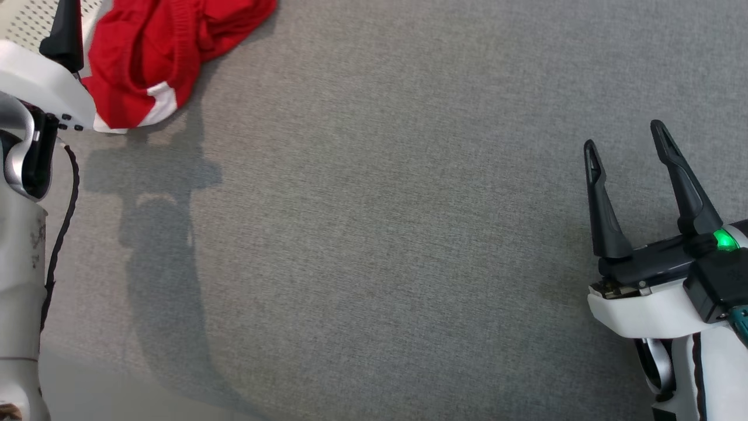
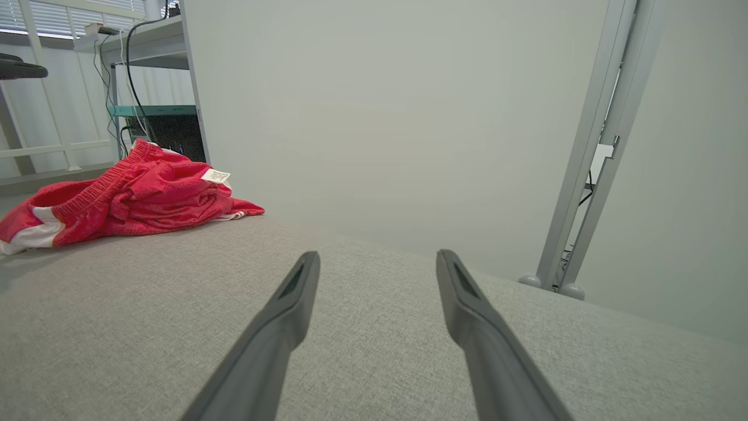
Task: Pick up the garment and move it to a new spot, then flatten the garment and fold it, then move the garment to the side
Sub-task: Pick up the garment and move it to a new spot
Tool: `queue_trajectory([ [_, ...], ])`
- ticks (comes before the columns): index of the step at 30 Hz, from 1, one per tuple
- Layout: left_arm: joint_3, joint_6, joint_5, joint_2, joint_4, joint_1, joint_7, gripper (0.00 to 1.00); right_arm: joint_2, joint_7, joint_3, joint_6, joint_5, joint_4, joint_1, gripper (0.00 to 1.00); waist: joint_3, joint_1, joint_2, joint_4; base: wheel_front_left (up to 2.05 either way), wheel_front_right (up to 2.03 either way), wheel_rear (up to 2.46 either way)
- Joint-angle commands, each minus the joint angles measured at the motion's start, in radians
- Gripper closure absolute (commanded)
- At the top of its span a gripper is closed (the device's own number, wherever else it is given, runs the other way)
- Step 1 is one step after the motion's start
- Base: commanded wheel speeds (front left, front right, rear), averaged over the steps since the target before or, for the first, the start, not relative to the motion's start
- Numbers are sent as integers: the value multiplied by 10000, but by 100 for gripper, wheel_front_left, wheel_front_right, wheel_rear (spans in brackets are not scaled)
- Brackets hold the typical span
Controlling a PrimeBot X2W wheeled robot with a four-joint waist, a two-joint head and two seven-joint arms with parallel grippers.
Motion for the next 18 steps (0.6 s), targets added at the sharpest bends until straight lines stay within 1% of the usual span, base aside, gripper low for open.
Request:
queue_trajectory([
  [1,-28,-17,-144,25,209,-275,62,0,-67,-3,-16,1,-90,-119,-97,0,627,0,0,-535,0,0,0],
  [5,-273,-62,-402,119,1368,-957,336,0,-67,-3,-64,1,-295,-443,-67,0,1073,0,0,-755,0,0,0],
  [9,-544,-75,-613,266,2232,-1430,446,0,-64,-2,-70,1,-419,-648,-89,0,1370,0,0,-901,0,0,0],
  [13,-795,-72,-1001,362,2760,-1680,349,0,-64,-2,-91,1,-342,-688,-92,0,1436,0,0,-997,0,0,0],
  [14,-981,-74,-1243,382,2933,-1730,311,0,-64,-2,-89,1,-283,-696,-113,0,1427,0,0,-1044,0,0,0],
  [18,-1362,-76,-2050,255,2860,-1858,236,0,-64,-2,-71,1,-229,-740,-110,0,1413,0,0,-1095,0,0,0],
])
